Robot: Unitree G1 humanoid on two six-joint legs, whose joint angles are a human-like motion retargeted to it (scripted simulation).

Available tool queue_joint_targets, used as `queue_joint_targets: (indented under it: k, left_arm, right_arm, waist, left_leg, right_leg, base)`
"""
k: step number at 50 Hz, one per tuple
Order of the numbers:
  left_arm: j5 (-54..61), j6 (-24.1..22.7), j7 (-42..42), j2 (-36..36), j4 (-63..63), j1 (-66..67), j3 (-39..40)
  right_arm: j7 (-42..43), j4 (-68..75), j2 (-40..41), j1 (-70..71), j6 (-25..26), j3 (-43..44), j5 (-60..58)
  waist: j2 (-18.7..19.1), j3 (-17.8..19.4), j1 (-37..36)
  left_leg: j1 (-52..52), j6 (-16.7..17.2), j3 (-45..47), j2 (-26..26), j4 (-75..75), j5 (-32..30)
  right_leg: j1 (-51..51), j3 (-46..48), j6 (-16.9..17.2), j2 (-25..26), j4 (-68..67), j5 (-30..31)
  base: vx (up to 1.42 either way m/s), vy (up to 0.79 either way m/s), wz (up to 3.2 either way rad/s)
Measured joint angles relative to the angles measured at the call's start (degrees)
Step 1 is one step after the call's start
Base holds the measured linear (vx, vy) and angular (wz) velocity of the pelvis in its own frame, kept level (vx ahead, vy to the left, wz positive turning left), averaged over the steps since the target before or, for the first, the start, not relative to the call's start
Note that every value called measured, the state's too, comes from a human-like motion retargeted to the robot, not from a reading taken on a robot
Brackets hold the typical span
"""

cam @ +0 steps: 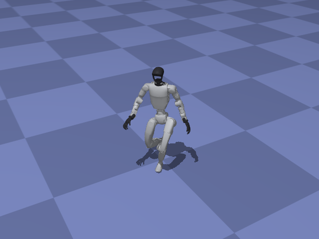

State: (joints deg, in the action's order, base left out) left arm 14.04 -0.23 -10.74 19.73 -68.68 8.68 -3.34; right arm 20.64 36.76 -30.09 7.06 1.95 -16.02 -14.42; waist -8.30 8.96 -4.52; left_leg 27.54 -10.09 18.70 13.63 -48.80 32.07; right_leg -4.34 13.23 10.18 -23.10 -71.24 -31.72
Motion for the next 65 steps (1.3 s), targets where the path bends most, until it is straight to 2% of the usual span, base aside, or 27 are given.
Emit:
queue_joint_targets:
  k: [3, 5, 10, 13, 18, 23, 25, 30, 32, 35, 36, 37, 41, 44, 47, 50, 53, 58, 62, 65]
  left_arm:
    - [0.0, -1.0, 1.0, 0.1, -2.4, -2.5, 0.0]
    - [-0.2, -1.1, 1.1, -0.1, -2.3, -4.0, -0.7]
    - [-0.6, -0.9, 0.1, -0.6, -0.1, -9.8, -3.7]
    - [-0.3, -1.4, -0.6, -0.3, 1.8, -13.8, -5.4]
    - [0.2, -3.0, -1.5, 1.5, 6.4, -20.4, -7.7]
    - [0.3, -5.0, -2.3, 3.3, 11.7, -25.4, -9.8]
    - [0.5, -5.6, -2.4, 4.0, 13.7, -27.2, -10.6]
    - [1.8, -6.6, -1.9, 3.2, 16.6, -28.2, -12.2]
    - [3.1, -6.8, -1.0, 2.5, 17.1, -28.4, -12.8]
    - [4.2, -6.9, -0.1, 1.0, 17.3, -26.9, -13.6]
    - [4.8, -7.0, 0.5, 0.5, 17.1, -26.7, -13.9]
    - [5.3, -6.9, 1.1, 0.1, 16.9, -26.2, -14.3]
    - [5.3, -6.1, 3.4, -2.2, 15.3, -24.2, -16.2]
    - [4.2, -4.9, 4.8, -3.8, 13.2, -22.9, -17.5]
    - [2.9, -3.6, 5.8, -4.8, 10.3, -21.4, -18.2]
    - [1.8, -2.7, 6.3, -5.2, 7.2, -19.5, -17.9]
    - [1.0, -2.1, 6.5, -5.0, 4.7, -17.0, -16.7]
    - [-0.1, -1.7, 6.1, -4.2, 2.0, -12.9, -14.1]
    - [-1.0, -1.9, 5.1, -3.2, 1.3, -10.7, -12.1]
    - [-1.6, -2.1, 4.0, -2.2, 1.8, -10.2, -10.1]
  right_arm:
    - [-2.0, 3.3, 2.4, 0.3, 0.0, -1.3, 0.4]
    - [-3.5, 5.5, 3.8, -0.1, 0.3, -2.4, 0.7]
    - [-6.7, 12.0, 6.2, -1.9, 0.1, -5.8, 1.4]
    - [-8.1, 15.1, 6.9, -3.3, 0.0, -7.2, 1.6]
    - [-9.7, 19.4, 7.6, -5.7, 0.3, -8.1, 1.5]
    - [-10.6, 23.3, 8.2, -7.9, 0.8, -7.8, 2.2]
    - [-10.9, 24.7, 8.5, -8.2, 0.7, -7.5, 2.9]
    - [-11.4, 27.0, 9.1, -10.1, 0.6, -7.1, 4.9]
    - [-11.5, 27.8, 9.0, -10.1, 0.3, -6.7, 6.1]
    - [-11.4, 28.3, 9.5, -10.7, 0.1, -6.7, 7.0]
    - [-11.4, 28.3, 9.2, -10.4, 0.0, -6.7, 7.4]
    - [-11.4, 28.3, 9.1, -10.2, -0.1, -6.7, 7.7]
    - [-10.9, 27.3, 8.6, -8.5, -0.4, -7.0, 8.2]
    - [-10.0, 26.1, 7.8, -6.2, -0.8, -7.4, 8.3]
    - [-8.6, 24.1, 6.7, -3.6, -1.4, -7.7, 8.4]
    - [-7.0, 21.0, 5.4, -1.2, -2.0, -7.8, 8.7]
    - [-5.7, 17.4, 4.3, 0.9, -2.6, -7.8, 8.9]
    - [-4.4, 12.4, 3.5, 3.5, -3.3, -7.7, 9.2]
    - [-4.2, 11.4, 4.0, 3.9, -3.5, -7.2, 9.3]
    - [-4.8, 12.1, 4.5, 3.8, -3.4, -6.6, 9.2]
  waist:
    - [-1.1, -2.9, 1.2]
    - [-2.1, -4.0, 2.6]
    - [-3.0, -4.7, 7.3]
    - [-2.2, -4.6, 10.0]
    - [0.3, -3.8, 12.9]
    - [2.1, -3.1, 14.1]
    - [4.1, -3.4, 13.7]
    - [4.8, -3.1, 13.7]
    - [6.3, -3.1, 13.8]
    - [7.6, -2.2, 13.5]
    - [10.5, -1.9, 13.2]
    - [12.7, -1.7, 13.0]
    - [17.6, -0.9, 11.7]
    - [19.8, -0.6, 9.7]
    - [20.5, -0.4, 7.4]
    - [20.1, -0.1, 5.2]
    - [18.9, 0.3, 3.8]
    - [16.2, 0.7, 3.0]
    - [14.9, 1.2, 3.4]
    - [12.5, 1.6, 4.1]
  left_leg:
    - [2.7, -2.7, -0.3, 1.0, -3.1, 2.0]
    - [1.8, -3.9, -0.8, 3.0, -1.7, 2.2]
    - [-7.6, -3.6, -4.5, 7.4, 7.6, 1.7]
    - [-14.3, -2.1, -7.3, 8.0, 13.1, 1.5]
    - [-22.6, 0.1, -11.1, 5.7, 17.7, 3.6]
    - [-26.9, 1.3, -13.4, 3.0, 16.3, 7.5]
    - [-28.2, 1.8, -14.1, 0.5, 16.3, 9.3]
    - [-30.6, 2.6, -14.4, -1.3, 10.3, 12.1]
    - [-32.1, 3.3, -14.9, -3.3, 8.8, 12.3]
    - [-31.7, 5.1, -15.3, -6.1, -1.2, 13.3]
    - [-30.4, 6.7, -15.8, -10.1, -6.2, 13.2]
    - [-29.2, 8.3, -16.1, -13.3, -10.9, 12.3]
    - [-23.3, 12.5, -16.7, -21.8, -27.6, 4.2]
    - [-17.8, 11.9, -16.9, -26.9, -36.0, 2.5]
    - [-12.8, 9.3, -17.1, -29.4, -38.3, 5.7]
    - [-9.2, 6.9, -18.0, -28.5, -34.5, 10.0]
    - [-7.6, 5.9, -20.3, -23.9, -26.4, 12.2]
    - [-8.8, 5.7, -25.1, -14.7, -14.8, 11.1]
    - [-11.8, 4.0, -24.2, -12.3, -12.6, 12.4]
    - [-15.1, 2.5, -22.0, -9.6, -8.6, 12.7]
  right_leg:
    - [9.0, -3.9, -0.2, -2.4, -11.3, 10.6]
    - [14.3, -5.8, -1.8, -5.3, -17.1, 13.2]
    - [24.2, -7.6, -6.9, -10.7, -21.3, 5.0]
    - [28.9, -7.0, -8.4, -10.1, -16.8, -0.5]
    - [35.1, -6.2, -7.3, -2.9, -3.6, -3.5]
    - [39.5, -7.5, -3.5, 5.4, 7.6, -1.4]
    - [39.8, -6.8, -2.7, 9.9, 13.0, 0.2]
    - [40.5, -7.6, -1.7, 13.5, 13.5, 3.1]
    - [38.1, -6.6, -2.2, 15.6, 15.3, 4.6]
    - [36.6, -6.1, -3.7, 18.1, 11.5, 4.4]
    - [34.7, -4.0, -5.0, 21.4, 13.7, 4.6]
    - [33.2, -2.4, -6.2, 24.0, 14.8, 4.5]
    - [30.0, 0.1, -9.9, 30.3, 16.4, 3.0]
    - [27.1, 0.5, -11.5, 33.6, 19.1, 2.1]
    - [23.4, -0.5, -11.7, 35.4, 22.3, 1.2]
    - [19.3, -2.8, -11.3, 36.0, 25.2, 0.6]
    - [16.0, -6.1, -10.6, 35.4, 26.7, -0.5]
    - [13.0, -11.6, -9.8, 33.6, 26.5, -3.3]
    - [12.2, -14.3, -9.5, 32.3, 23.0, -6.6]
    - [11.4, -16.1, -8.7, 29.5, 21.1, -8.7]
  base:
    - [0.41, 0.1, 0.14]
    - [0.44, 0.09, 0.35]
    - [0.47, 0.03, 0.36]
    - [0.47, -0.06, 0.24]
    - [0.45, -0.1, 0.16]
    - [0.4, -0.12, 0.16]
    - [0.4, -0.13, -0.01]
    - [0.38, -0.13, 0.07]
    - [0.41, -0.13, 0.11]
    - [0.36, -0.13, -0.01]
    - [0.37, -0.13, -0.02]
    - [0.37, -0.13, 0.01]
    - [0.33, -0.11, 0.02]
    - [0.34, -0.1, -0.06]
    - [0.36, -0.07, -0.21]
    - [0.37, -0.03, -0.42]
    - [0.36, 0.01, -0.62]
    - [0.31, 0.06, -0.64]
    - [0.22, 0.12, -0.39]
    - [0.19, 0.13, -0.19]
